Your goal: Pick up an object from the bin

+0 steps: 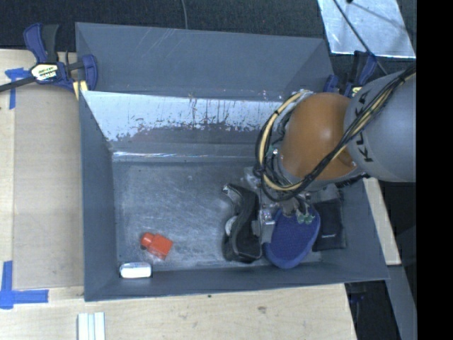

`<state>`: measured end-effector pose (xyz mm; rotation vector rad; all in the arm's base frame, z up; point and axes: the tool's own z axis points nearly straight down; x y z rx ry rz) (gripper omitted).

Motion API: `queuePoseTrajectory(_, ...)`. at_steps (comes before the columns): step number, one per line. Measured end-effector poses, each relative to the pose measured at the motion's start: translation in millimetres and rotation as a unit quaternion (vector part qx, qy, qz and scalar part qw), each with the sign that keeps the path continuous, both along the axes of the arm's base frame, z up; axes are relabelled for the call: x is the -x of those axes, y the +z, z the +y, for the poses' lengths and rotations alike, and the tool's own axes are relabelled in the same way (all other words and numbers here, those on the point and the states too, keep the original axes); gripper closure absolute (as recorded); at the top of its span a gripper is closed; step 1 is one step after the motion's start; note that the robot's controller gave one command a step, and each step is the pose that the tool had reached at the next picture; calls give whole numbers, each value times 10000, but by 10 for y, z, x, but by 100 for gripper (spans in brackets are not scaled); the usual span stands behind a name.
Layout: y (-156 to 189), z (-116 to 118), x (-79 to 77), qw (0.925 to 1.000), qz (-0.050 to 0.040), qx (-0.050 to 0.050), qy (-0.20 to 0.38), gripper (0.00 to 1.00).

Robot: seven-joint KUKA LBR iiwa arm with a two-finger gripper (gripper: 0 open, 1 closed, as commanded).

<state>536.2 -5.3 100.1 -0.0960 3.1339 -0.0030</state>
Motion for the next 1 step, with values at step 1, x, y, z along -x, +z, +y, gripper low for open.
queuePoseTrajectory(1, -189, -43, 153, 9979, -124, -7, -637, 0)
